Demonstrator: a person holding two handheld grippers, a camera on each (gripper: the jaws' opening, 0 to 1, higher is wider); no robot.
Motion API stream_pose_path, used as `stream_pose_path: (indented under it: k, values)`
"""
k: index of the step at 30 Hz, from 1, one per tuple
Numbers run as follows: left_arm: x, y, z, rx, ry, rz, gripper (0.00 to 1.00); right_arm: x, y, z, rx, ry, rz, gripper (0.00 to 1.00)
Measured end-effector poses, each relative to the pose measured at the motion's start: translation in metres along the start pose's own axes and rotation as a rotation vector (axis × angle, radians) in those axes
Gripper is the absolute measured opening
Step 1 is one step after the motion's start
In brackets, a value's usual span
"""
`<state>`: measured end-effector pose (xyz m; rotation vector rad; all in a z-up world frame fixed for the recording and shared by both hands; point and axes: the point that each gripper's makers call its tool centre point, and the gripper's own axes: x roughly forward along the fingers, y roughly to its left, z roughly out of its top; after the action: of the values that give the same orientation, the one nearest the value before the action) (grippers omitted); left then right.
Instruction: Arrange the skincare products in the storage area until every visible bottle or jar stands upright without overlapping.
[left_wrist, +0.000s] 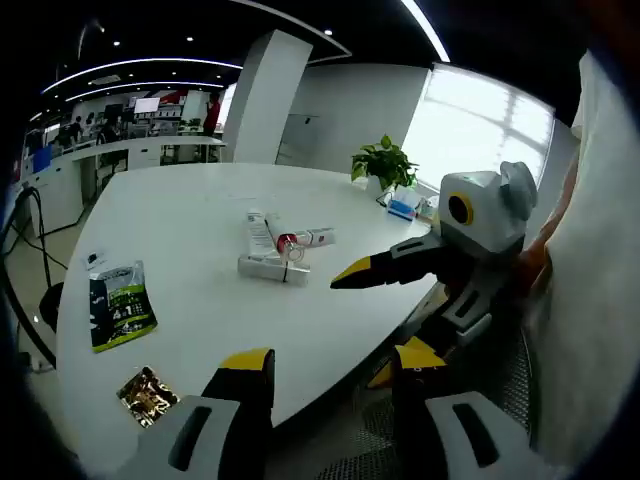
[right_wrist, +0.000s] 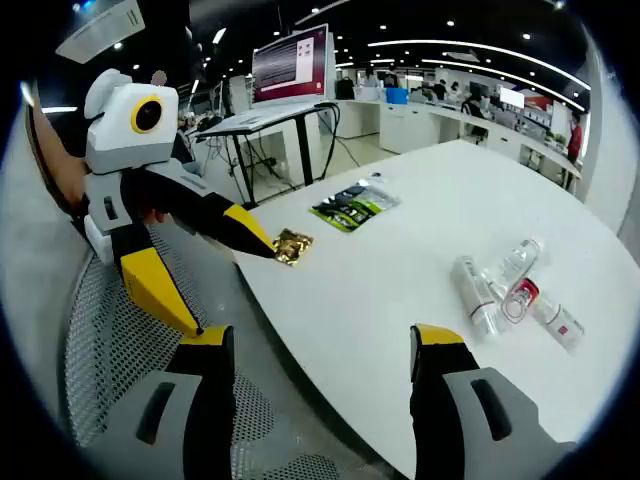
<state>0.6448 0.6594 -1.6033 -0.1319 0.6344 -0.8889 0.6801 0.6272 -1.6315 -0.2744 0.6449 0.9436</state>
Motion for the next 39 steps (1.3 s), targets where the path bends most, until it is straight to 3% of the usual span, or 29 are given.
stream_pose_path:
  k: [4, 7, 10, 12, 14, 17, 20, 25, 30, 36, 39]
  values:
    - [-0.001, 0.001, 0.001, -0.007, -0.007, 0.003, 0.52, -0.008, -0.005, 0.001, 0.031, 0.011, -0.013, 0.68]
    - [-0.004, 0.003, 0.002, -0.025, -0.014, 0.005, 0.52, -0.027, -0.014, 0.015, 0.095, -0.079, -0.046, 0.67]
    - [-0.002, 0.004, -0.001, -0.021, -0.007, 0.011, 0.52, -0.038, -0.024, 0.001, 0.127, -0.045, -0.082, 0.68]
    - [0.0, 0.002, -0.003, -0.007, 0.0, 0.014, 0.52, -0.035, -0.015, -0.012, 0.207, -0.005, -0.018, 0.7]
    - [0.0, 0.001, -0.002, -0.004, -0.001, 0.01, 0.52, -0.033, -0.019, -0.011, 0.139, 0.007, -0.042, 0.7]
    - [-0.001, 0.002, -0.003, -0.011, 0.007, 0.005, 0.52, -0.029, -0.016, -0.009, 0.135, -0.007, -0.041, 0.69]
    - [0.0, 0.0, -0.003, -0.02, 0.005, 0.001, 0.52, -0.027, -0.014, -0.016, 0.09, 0.023, -0.045, 0.68]
    - [0.002, -0.001, -0.007, -0.031, 0.02, -0.007, 0.52, -0.024, -0.008, -0.019, 0.074, 0.041, -0.022, 0.67]
    - [0.001, 0.0, -0.006, -0.045, 0.012, -0.008, 0.52, -0.025, -0.014, -0.017, 0.115, 0.032, -0.033, 0.67]
    - [-0.001, 0.01, 0.006, -0.087, -0.044, 0.032, 0.52, -0.022, -0.018, -0.017, 0.123, 0.032, -0.055, 0.65]
    - [0.001, 0.004, 0.0, -0.071, -0.022, 0.009, 0.52, -0.021, -0.015, -0.019, 0.1, 0.044, -0.054, 0.65]
